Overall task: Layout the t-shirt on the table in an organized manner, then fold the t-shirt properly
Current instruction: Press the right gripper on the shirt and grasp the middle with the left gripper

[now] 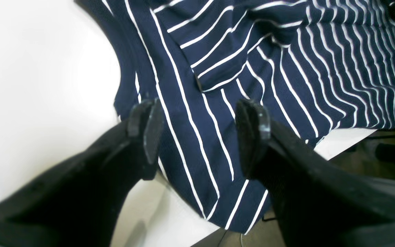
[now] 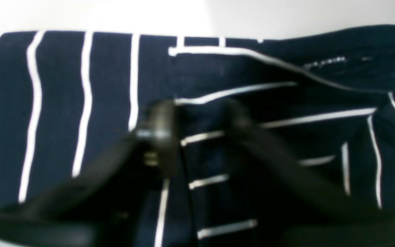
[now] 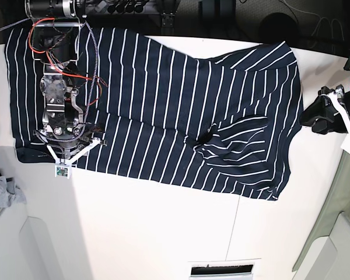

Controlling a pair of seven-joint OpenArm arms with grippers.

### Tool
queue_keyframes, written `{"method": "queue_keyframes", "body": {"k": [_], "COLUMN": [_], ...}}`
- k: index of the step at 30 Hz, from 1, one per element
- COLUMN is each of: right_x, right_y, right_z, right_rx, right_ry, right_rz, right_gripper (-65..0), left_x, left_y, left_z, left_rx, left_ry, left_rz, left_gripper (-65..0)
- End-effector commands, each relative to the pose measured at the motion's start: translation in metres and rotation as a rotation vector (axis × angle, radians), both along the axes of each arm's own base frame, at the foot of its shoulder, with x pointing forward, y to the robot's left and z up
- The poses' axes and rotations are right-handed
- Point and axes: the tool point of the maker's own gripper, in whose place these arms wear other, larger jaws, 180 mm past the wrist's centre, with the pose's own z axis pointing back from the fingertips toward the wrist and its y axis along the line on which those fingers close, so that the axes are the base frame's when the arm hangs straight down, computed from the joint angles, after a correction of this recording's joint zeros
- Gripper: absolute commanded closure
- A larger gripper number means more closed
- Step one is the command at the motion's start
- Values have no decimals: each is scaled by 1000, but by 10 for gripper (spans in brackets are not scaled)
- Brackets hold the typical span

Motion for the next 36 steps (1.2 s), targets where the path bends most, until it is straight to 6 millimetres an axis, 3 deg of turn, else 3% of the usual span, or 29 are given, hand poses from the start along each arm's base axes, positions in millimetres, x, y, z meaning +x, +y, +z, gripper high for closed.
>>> {"method": "queue_keyframes", "body": {"k": [1,4,8,13,18,22,27,36], "right_x": [13,14,15,15,14,13,12,12], "right_y": [-6,-7,-10,-9,-9,-9,-9,-9], "right_z": [15,15,18,17,17,16,15,14], "right_rx": [-21,-44,-73,-68,-67,-66,-65,-64], "right_ry": [-42,-40,-40,-40,-35,-29,-22,-18], "right_rz": [0,14,21,21,21,19,18,18], "right_gripper": [-112,0,0,0,0,0,0,0], "left_x": [9,16,23,24,48,62,67,81], "left_y": [-1,-18,-49,-98,-134,-163,-193,-210], "left_z": [20,39,56,14,-20,-30,-28,-51], "left_rx": [13,27,81,193,284,238,163,125], "left_ry": [-61,-135,-250,-228,-239,-223,-230,-186], "left_rz": [-25,-76,-164,-317,-290,-275,-266,-227], "left_gripper": [-361,-361,-361,-361,-361,-361,-361,-362]}}
